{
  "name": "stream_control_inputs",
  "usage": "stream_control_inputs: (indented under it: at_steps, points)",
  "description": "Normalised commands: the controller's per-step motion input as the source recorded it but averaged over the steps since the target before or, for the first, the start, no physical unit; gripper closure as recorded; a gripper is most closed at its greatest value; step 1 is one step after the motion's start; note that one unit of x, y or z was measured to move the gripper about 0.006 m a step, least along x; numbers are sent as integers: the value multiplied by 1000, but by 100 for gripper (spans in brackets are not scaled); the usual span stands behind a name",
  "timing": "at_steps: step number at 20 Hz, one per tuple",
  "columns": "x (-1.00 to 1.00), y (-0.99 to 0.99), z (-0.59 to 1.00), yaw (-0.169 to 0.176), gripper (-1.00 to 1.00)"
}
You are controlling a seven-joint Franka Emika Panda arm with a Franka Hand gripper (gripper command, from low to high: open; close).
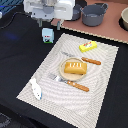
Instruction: Interact with the objects in diverse but meaningful ways.
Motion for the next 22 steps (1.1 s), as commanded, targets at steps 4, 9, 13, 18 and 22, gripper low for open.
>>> stream_control_inputs:
  at_steps: [4, 9, 13, 18, 22]
  points:
    - [-398, 94, -391, -32, -100]
    - [-241, 59, -329, -30, -100]
    - [-149, 69, -288, -25, -100]
    - [78, 114, -158, -54, -100]
    - [129, 76, -196, -53, -100]
